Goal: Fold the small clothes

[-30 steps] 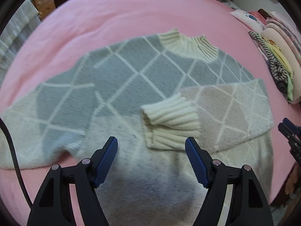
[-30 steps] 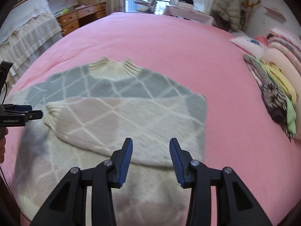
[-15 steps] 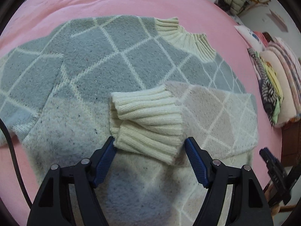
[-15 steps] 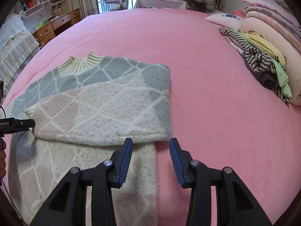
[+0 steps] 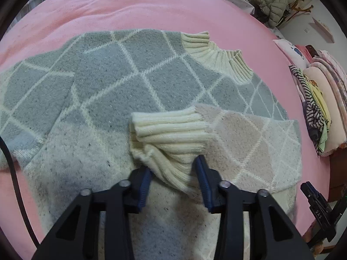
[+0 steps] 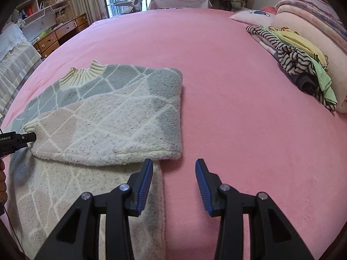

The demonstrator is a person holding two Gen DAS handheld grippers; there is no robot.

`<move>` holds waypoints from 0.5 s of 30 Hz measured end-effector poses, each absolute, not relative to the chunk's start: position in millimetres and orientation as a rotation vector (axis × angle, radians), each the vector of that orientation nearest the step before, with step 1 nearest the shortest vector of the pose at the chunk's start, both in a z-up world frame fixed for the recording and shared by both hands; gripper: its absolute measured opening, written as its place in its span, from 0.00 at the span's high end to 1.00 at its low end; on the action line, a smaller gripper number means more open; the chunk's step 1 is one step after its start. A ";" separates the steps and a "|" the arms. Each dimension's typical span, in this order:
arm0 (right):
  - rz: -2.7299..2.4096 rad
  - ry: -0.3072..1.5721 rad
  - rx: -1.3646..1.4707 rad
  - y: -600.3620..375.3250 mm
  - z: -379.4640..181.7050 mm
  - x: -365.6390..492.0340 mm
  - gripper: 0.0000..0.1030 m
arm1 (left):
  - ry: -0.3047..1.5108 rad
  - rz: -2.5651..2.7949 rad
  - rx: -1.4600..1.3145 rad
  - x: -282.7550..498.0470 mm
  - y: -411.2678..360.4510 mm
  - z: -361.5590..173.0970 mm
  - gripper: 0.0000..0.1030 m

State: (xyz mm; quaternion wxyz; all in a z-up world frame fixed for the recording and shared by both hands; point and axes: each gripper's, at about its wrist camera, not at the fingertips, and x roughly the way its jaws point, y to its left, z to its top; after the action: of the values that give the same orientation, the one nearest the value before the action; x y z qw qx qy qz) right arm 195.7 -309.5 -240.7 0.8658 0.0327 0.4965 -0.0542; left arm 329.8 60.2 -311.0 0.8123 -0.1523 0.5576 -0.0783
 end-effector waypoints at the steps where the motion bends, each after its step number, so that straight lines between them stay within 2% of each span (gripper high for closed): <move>1: -0.108 1.041 0.073 -311.2 -241.3 195.7 0.60 | 1.182 -0.168 -0.328 328.6 61.5 -309.3 0.83; 5: -0.094 1.060 0.070 -314.6 -246.5 195.9 0.60 | 1.104 -0.145 -0.365 325.4 70.0 -291.3 0.87; 12: -0.072 1.066 0.055 -308.3 -255.2 206.9 0.60 | 0.954 -0.097 -0.295 323.5 79.6 -246.0 0.87; 15: -0.063 1.060 0.070 -305.6 -257.7 216.9 0.60 | 0.945 -0.080 -0.280 331.6 87.4 -239.4 0.87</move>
State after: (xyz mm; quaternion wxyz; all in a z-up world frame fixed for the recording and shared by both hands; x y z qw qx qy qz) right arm 216.9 -305.6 -257.7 0.8617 0.0333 0.5055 -0.0298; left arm 331.6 87.4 -239.4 0.8803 -0.1341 0.4534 -0.0382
